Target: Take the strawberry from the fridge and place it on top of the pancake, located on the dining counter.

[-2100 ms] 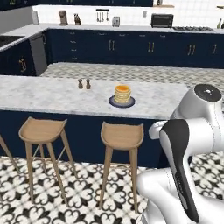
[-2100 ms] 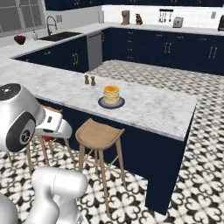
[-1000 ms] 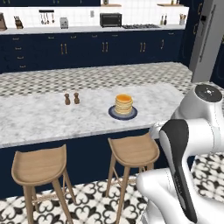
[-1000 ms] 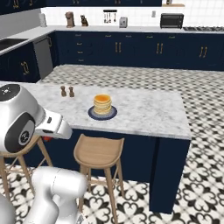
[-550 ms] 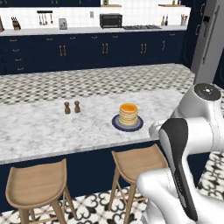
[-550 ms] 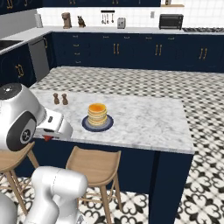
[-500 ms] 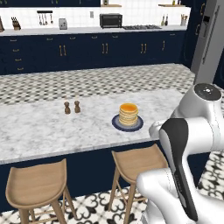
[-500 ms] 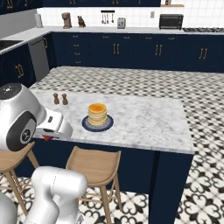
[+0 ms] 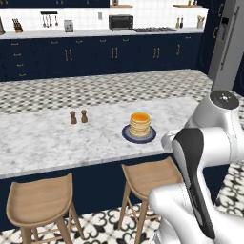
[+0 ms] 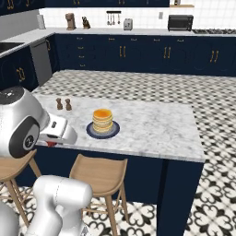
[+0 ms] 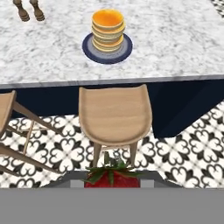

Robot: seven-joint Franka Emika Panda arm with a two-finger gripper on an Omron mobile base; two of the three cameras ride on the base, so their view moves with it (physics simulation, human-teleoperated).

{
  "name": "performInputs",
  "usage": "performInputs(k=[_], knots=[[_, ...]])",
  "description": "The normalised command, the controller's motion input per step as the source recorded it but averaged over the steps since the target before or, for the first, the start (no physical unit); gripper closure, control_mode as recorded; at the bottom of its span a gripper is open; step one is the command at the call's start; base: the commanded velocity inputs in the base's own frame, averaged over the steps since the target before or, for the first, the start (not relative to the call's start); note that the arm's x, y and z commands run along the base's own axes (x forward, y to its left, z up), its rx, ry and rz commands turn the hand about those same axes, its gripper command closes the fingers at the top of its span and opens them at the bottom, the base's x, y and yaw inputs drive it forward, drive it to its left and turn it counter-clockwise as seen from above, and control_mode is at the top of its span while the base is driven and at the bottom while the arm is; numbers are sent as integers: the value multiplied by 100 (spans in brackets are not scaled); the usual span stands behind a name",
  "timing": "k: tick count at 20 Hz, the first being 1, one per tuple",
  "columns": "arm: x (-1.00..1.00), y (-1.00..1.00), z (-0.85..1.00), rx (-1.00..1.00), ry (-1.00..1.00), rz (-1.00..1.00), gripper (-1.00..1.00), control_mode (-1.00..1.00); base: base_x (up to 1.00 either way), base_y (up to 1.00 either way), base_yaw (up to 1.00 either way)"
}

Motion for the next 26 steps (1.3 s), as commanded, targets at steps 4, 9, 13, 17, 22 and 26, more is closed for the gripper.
performInputs(k=[4,9,13,17,22,26], knots=[[96,3,15,0,-1,0,100,-100,0,0,0],[100,-1,8,1,0,1,100,-100,0,0,0],[100,-13,0,4,0,2,100,-100,0,0,0],[100,-2,-11,0,0,0,100,-100,0,0,0],[100,0,-23,0,-7,0,100,-100,0,0,0],[100,0,-22,0,0,0,100,-100,0,0,0]])
